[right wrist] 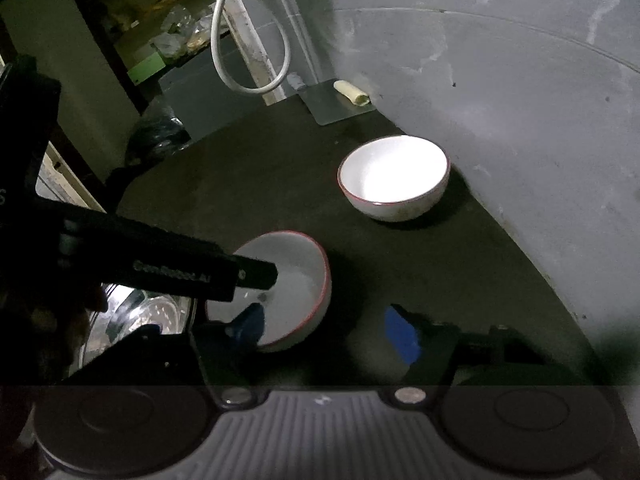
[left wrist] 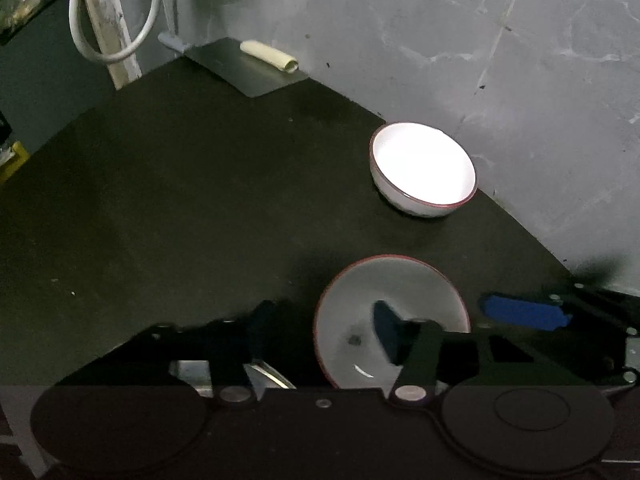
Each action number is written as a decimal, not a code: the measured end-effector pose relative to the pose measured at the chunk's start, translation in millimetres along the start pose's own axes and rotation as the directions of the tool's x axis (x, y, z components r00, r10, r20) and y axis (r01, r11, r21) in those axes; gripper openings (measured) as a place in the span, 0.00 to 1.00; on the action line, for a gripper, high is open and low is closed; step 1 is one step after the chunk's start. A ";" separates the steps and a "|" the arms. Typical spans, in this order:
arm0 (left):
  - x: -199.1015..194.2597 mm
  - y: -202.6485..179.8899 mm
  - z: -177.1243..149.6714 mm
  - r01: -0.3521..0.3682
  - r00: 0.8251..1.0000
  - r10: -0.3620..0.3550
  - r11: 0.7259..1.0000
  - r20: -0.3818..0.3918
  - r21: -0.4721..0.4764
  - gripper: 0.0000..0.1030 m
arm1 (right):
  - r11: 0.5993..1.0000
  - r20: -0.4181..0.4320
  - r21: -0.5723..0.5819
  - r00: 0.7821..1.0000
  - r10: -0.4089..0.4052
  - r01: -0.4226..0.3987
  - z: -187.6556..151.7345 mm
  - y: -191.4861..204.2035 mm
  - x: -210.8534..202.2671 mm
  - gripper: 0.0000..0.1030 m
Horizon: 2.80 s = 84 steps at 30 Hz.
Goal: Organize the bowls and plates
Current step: 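Move both grippers to the red-rimmed white bowl and close on its rim, then lift the white bowl with both grippers over the handled steel bowl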
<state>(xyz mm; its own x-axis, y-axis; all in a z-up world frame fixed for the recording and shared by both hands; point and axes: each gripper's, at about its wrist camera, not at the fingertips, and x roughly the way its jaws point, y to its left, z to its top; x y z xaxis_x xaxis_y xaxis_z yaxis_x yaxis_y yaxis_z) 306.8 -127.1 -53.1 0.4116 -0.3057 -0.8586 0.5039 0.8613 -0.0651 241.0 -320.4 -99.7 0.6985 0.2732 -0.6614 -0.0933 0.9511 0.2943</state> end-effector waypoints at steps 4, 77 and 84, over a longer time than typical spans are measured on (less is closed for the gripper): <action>1.3 -4.6 1.2 0.010 1.000 -0.010 1.000 -0.008 -0.014 0.32 | 1.000 -0.017 0.005 1.000 -0.009 0.009 3.0 -2.7 8.0 0.56; -185.9 38.0 -209.0 0.130 0.985 -0.047 0.828 0.164 -0.545 0.16 | 0.823 -0.375 -0.439 0.906 0.199 -0.362 -52.9 143.6 -86.1 0.10; -176.7 36.8 -211.0 0.114 0.992 -0.067 0.832 0.106 -0.543 0.17 | 0.822 -0.447 -0.422 0.876 0.180 -0.384 -56.9 146.7 -74.5 0.10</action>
<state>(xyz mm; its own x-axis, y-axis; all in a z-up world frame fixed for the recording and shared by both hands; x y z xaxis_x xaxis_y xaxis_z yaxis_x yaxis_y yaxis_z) 92.3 44.2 -11.0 0.4554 -0.4039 -0.7934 0.0538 0.9020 -0.4284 134.9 -193.0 -46.6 0.2785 0.4747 -0.8349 -0.6439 0.7373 0.2044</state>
